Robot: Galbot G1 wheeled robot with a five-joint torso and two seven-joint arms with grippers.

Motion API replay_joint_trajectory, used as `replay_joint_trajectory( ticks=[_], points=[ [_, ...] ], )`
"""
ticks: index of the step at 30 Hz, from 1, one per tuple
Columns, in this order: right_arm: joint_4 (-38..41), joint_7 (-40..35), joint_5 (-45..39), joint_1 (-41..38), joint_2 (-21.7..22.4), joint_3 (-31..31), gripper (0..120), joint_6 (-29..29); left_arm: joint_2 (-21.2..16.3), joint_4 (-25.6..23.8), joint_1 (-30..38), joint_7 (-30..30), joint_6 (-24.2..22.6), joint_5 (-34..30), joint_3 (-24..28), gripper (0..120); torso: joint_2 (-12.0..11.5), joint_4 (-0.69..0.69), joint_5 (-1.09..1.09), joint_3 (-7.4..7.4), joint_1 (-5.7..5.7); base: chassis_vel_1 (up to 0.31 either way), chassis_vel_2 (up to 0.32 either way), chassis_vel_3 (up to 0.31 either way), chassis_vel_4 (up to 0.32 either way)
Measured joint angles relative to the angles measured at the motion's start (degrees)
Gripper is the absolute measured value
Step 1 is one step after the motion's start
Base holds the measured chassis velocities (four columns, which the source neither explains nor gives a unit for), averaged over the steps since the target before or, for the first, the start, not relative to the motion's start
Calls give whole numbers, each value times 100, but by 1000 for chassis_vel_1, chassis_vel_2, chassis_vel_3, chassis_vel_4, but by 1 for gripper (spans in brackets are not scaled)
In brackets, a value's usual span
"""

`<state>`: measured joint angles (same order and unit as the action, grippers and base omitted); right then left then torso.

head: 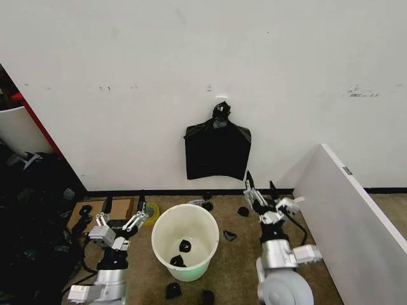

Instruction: Place the garbage bag over the trash bin.

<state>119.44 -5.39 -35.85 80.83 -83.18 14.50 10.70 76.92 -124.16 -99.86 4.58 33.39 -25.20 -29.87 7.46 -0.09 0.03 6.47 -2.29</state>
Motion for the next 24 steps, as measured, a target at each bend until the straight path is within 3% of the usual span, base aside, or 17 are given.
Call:
replay_joint_trajectory(
  ticks=[8,14,24],
  points=[
    [-620,-315,-1853,-1356,150,-410,100,-688,393,-16,-185,48,202,425,-35,100,0,1,-3,0,0,0,0,0,0],
    [-1164,-449,-3374,-2299,-252,-389,100,-1160,591,-118,-400,-366,248,810,-67,100,-1,1,-2,0,0,0,0,0,0],
    [-2670,-267,-3241,-3279,-780,-225,100,-1040,822,-216,-386,-685,238,994,-92,100,-1,1,-2,0,-1,0,0,0,0]
  ],
)
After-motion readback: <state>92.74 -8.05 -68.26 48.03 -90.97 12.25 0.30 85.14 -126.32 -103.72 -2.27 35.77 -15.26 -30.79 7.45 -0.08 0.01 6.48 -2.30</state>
